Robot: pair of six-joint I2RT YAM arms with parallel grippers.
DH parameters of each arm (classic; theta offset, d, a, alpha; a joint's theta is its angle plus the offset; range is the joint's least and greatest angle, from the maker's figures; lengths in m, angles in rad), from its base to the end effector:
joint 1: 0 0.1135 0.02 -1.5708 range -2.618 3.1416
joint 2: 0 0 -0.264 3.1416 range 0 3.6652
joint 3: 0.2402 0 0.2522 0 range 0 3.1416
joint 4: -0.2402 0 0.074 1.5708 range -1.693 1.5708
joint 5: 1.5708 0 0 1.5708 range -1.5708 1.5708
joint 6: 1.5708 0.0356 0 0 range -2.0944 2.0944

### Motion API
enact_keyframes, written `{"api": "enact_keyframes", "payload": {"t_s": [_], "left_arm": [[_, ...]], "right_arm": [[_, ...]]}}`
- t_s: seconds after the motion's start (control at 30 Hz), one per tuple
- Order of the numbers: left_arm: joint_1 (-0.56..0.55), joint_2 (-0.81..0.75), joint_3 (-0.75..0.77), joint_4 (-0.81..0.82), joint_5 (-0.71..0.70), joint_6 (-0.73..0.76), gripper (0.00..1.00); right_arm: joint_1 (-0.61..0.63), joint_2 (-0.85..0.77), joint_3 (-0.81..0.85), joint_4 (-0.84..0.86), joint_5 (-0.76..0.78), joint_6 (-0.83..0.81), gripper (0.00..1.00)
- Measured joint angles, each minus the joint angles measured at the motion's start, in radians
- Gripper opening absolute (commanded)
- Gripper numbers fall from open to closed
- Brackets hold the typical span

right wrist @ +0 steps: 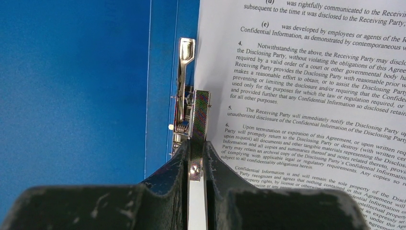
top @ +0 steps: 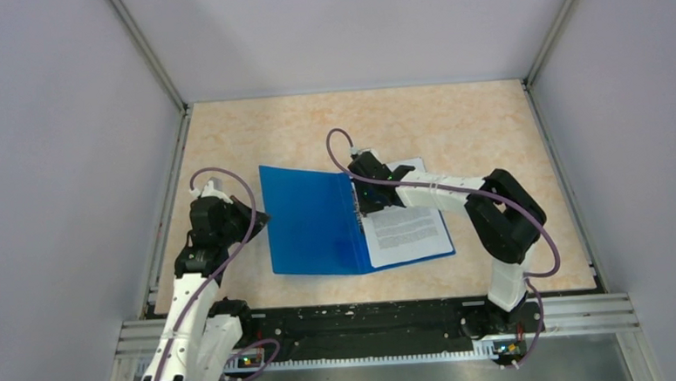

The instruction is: Put the files into the folder

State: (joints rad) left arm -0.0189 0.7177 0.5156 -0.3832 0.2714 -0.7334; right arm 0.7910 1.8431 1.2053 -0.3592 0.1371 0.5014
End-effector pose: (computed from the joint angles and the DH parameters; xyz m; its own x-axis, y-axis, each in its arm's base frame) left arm 0.1632 -0.0126 0.2369 -0.5721 -0.6342 -0.5201 -0.1902 0.7194 -0.6680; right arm 0.2727 0.2688 0.1784 -0.8313 -0.1635 -0.5312 -0.2881 0.9441 0.1603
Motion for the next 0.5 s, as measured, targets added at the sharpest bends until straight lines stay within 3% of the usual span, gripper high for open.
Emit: {"api": "enact_keyframes", "payload": {"t_s": [0.27, 0.5], "left_arm": [[-0.006, -0.001, 0.000, -0.002, -0.019, 0.004, 0.00], [-0.014, -0.001, 0.000, -0.002, -0.030, 0.007, 0.00]], "right_arm": [[0.019, -0.026, -0.037, -0.003, -0.002, 0.010, 0.12], [0.033, -0.029, -0.065, -0.003, -0.015, 0.016, 0.29]]}}
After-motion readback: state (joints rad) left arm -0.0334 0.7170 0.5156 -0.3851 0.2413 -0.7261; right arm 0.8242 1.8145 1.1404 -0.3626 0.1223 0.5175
